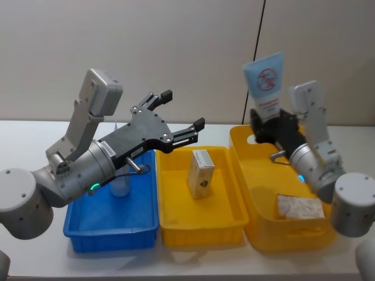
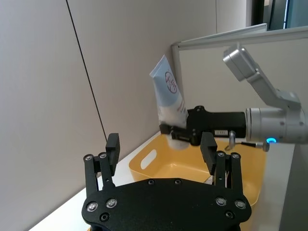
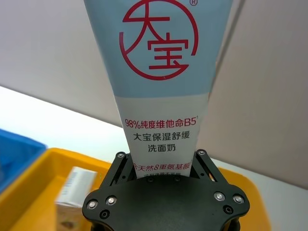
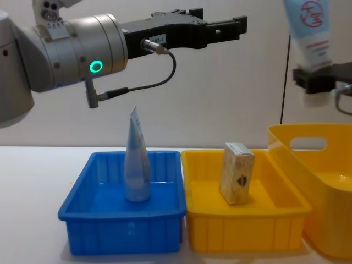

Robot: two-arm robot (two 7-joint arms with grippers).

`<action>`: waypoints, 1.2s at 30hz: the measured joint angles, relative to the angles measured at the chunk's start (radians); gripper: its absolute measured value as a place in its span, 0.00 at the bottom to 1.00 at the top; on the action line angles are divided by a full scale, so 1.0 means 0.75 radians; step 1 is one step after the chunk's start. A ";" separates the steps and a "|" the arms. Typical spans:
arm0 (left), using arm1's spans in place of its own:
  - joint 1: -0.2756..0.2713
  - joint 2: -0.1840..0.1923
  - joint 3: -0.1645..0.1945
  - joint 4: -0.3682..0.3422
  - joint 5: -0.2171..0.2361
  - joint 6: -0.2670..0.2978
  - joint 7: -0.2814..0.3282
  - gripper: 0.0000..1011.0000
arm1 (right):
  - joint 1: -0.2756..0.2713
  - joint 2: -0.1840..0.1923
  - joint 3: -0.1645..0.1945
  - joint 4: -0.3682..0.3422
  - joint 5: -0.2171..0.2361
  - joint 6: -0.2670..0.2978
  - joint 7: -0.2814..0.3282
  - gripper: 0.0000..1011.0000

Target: Bimanual collaborative sorting of washing and personal care products

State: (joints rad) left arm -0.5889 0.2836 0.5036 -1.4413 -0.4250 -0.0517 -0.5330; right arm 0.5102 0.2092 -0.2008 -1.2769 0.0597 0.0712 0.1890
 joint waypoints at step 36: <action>0.000 0.000 0.000 0.000 0.000 0.000 0.000 0.99 | 0.196 0.164 0.040 0.047 0.062 0.727 0.232 0.28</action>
State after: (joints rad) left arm -0.5888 0.2836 0.5037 -1.4412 -0.4250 -0.0517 -0.5330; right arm 0.6576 0.3323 -0.1710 -1.2420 0.1065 0.6162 0.3632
